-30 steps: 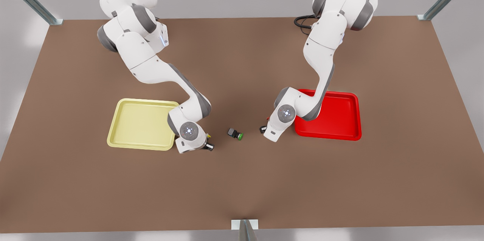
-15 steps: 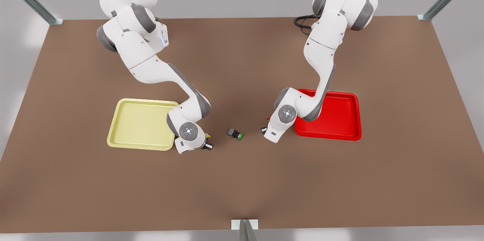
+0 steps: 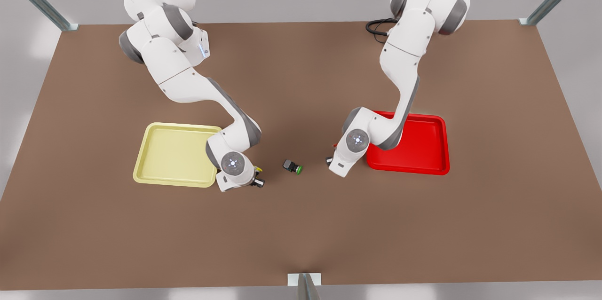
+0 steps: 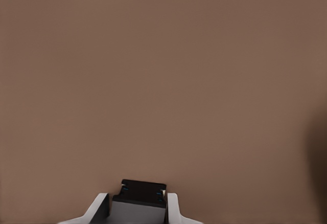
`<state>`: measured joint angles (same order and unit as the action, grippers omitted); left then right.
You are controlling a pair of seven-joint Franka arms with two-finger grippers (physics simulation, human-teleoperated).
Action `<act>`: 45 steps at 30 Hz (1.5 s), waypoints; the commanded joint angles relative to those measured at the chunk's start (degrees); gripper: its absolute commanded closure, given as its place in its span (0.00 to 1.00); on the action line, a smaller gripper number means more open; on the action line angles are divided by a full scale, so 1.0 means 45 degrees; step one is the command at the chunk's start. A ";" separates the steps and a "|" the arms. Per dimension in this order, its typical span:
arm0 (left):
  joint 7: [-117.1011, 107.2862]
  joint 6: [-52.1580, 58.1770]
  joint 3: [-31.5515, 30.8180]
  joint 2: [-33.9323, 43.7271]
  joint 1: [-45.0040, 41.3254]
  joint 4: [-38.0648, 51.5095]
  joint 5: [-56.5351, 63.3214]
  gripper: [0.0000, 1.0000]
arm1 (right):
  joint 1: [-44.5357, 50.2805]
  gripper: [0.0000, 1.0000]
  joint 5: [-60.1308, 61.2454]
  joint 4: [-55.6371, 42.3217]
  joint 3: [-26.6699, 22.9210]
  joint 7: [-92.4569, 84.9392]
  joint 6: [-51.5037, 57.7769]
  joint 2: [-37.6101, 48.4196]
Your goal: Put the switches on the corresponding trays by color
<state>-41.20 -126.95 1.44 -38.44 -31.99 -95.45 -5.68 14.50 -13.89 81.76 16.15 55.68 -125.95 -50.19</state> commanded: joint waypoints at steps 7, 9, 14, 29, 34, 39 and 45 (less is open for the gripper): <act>0.5777 0.2450 0.0383 0.1902 0.3241 -0.2500 0.2120 0.49 | 0.0019 0.49 0.0000 0.0250 0.0004 -0.0009 -0.0039 -0.0039; 0.5895 0.2196 0.0364 0.1590 0.3437 -0.2715 0.2199 0.00 | 0.0019 0.49 0.0000 0.0211 0.0004 -0.0029 -0.0020 -0.0019; 0.5446 0.3639 0.0246 0.3034 0.2929 -0.1974 0.0793 0.00 | 0.0019 0.46 0.0019 0.0367 0.0004 -0.0146 -0.0313 -0.0117; 0.5660 0.8817 0.0227 0.4734 0.2694 0.3085 0.0871 0.00 | -0.3652 0.46 0.0527 0.5639 -0.0875 -0.8387 -0.0936 0.4590; 0.5602 0.8797 0.0207 0.4754 0.2694 0.3125 0.0754 0.00 | -0.4590 0.00 0.0527 0.8238 -0.0933 -0.9931 -0.2441 0.5118; 0.5602 0.9168 0.0344 0.4773 0.2733 0.3457 0.0461 0.00 | -0.4649 0.00 0.0546 0.8571 -0.0894 -0.9912 -0.0549 0.5606; 0.5621 0.9422 0.0383 0.4793 0.2734 0.3945 0.0695 0.00 | -0.3653 0.00 0.3457 0.1797 -0.3824 -1.2001 0.6382 0.8497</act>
<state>-15.96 -84.55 3.25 -16.88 -19.68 -77.70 -2.94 -2.70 1.67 80.45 -1.16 1.58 -88.39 -14.43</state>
